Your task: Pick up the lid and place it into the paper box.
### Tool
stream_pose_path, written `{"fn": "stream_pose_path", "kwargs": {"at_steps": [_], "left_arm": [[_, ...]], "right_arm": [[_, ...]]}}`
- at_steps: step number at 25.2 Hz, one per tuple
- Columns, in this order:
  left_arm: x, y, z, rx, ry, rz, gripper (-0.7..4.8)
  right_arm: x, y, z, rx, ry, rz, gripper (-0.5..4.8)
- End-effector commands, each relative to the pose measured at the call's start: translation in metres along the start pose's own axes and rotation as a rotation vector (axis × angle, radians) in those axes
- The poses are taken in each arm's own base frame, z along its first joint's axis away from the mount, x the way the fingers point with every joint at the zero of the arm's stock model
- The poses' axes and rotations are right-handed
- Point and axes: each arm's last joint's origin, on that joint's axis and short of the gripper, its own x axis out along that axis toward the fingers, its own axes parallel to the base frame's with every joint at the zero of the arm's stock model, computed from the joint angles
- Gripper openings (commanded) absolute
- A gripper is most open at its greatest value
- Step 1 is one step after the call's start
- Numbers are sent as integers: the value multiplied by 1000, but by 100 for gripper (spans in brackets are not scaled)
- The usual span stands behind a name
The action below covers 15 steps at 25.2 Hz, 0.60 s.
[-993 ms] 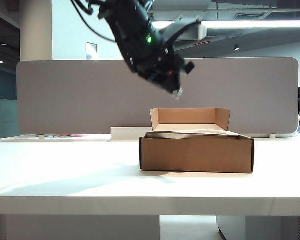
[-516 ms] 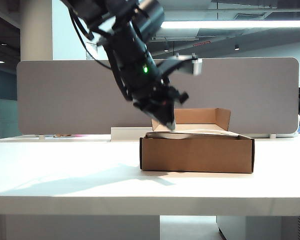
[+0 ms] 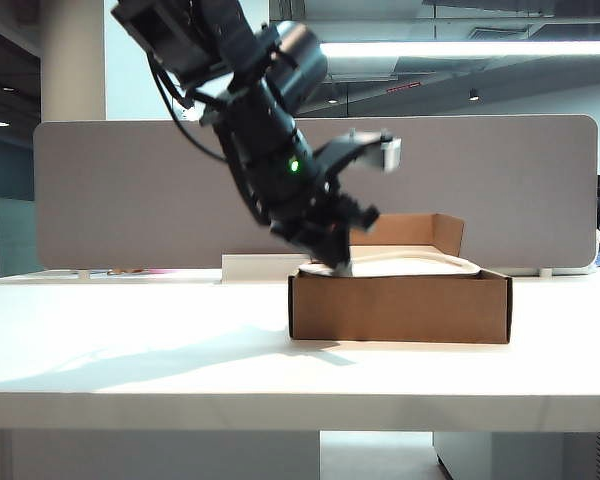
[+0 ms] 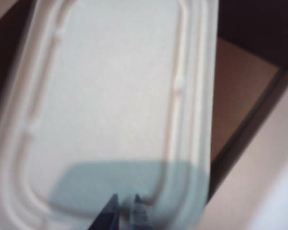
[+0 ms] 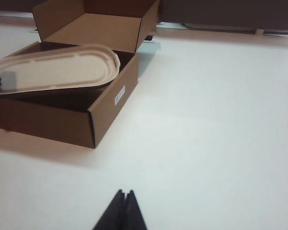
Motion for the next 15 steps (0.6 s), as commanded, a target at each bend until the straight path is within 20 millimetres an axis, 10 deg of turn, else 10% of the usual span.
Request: {"fn": "stream_pose_path", "kwargs": {"at_steps": [1,15], "left_arm": [[8,-1,-17,-40,104,-29,33],[-70,21,34,-71,-126,134,22]], "right_arm": [[0,0,0,2,-9,0,-1],[0,0,0,2,-9,-1,-1]]}}
